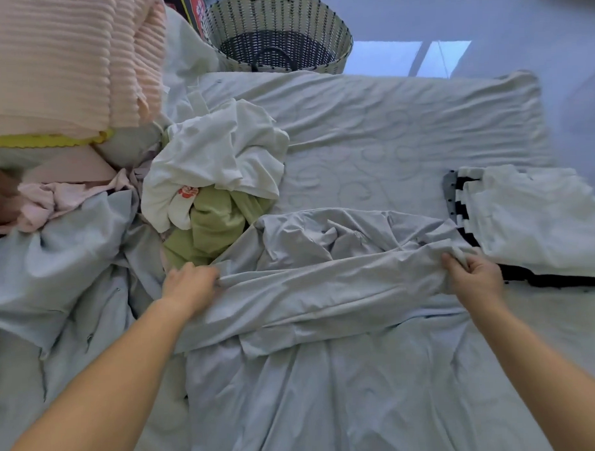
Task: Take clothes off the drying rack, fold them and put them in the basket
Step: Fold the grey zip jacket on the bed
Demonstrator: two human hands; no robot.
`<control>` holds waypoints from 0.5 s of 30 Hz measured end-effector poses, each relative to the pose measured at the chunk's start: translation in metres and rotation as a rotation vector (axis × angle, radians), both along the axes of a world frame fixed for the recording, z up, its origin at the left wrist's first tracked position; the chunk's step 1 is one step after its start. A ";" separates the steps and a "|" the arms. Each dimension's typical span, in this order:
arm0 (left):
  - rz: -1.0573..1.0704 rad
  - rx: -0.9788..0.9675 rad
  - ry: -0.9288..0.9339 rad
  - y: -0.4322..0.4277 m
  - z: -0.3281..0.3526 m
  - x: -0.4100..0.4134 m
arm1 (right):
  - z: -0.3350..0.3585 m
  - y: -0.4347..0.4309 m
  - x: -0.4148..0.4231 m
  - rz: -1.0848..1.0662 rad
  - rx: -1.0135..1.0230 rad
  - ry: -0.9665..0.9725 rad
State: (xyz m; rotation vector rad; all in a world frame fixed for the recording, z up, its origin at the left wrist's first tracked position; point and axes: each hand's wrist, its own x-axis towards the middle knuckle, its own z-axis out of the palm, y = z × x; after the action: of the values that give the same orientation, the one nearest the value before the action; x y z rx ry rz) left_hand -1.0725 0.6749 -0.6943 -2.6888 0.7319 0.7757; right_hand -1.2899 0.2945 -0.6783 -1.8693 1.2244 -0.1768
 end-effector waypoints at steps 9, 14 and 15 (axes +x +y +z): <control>0.023 -0.440 -0.306 -0.010 -0.022 -0.077 | -0.021 0.042 -0.029 0.452 -0.553 0.274; -0.090 -0.205 -0.028 -0.041 -0.046 -0.135 | -0.054 0.074 -0.031 0.985 -0.464 0.595; -0.093 -0.159 -0.010 -0.042 -0.053 -0.136 | -0.059 0.070 -0.030 0.996 -0.446 0.650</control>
State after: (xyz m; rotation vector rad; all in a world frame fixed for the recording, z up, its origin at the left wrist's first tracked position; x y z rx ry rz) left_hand -1.2080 0.6330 -0.7470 -2.7723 0.9462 0.7087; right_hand -1.3201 0.3645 -0.7372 -2.8321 0.4903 0.8107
